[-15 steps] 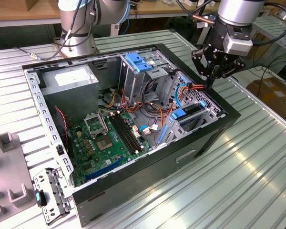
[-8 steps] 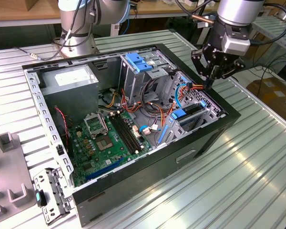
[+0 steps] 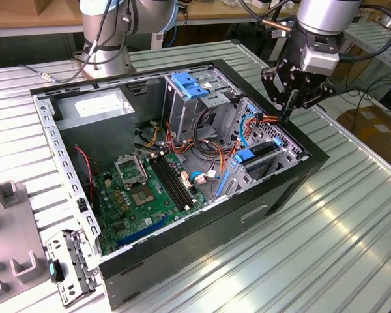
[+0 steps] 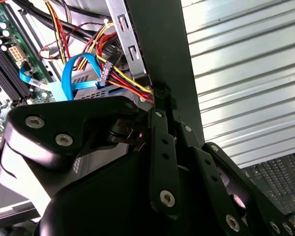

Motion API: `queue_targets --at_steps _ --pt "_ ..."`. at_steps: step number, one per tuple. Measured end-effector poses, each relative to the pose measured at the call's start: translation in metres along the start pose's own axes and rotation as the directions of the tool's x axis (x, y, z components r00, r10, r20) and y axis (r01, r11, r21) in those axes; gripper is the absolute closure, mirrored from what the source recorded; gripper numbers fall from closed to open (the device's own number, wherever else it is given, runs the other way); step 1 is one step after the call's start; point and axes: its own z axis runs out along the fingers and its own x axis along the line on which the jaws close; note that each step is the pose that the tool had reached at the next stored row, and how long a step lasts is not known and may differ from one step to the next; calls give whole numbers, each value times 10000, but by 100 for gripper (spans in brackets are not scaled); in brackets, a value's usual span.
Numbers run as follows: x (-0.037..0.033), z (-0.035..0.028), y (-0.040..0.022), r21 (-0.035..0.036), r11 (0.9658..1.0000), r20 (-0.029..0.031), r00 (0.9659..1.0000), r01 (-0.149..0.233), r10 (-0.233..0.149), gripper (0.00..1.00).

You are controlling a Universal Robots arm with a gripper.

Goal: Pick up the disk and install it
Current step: 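Insert the first disk wire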

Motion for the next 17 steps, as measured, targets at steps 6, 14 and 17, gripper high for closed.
queue_targets --at_steps 6,14,17 --pt "2 -19 1 -108 9969 -19 9970 -777 777 83" --pt "-40 -24 49 -152 9938 -28 9939 -1101 1101 83" --pt "-40 -25 49 -243 9853 -65 9856 -1690 1689 83"
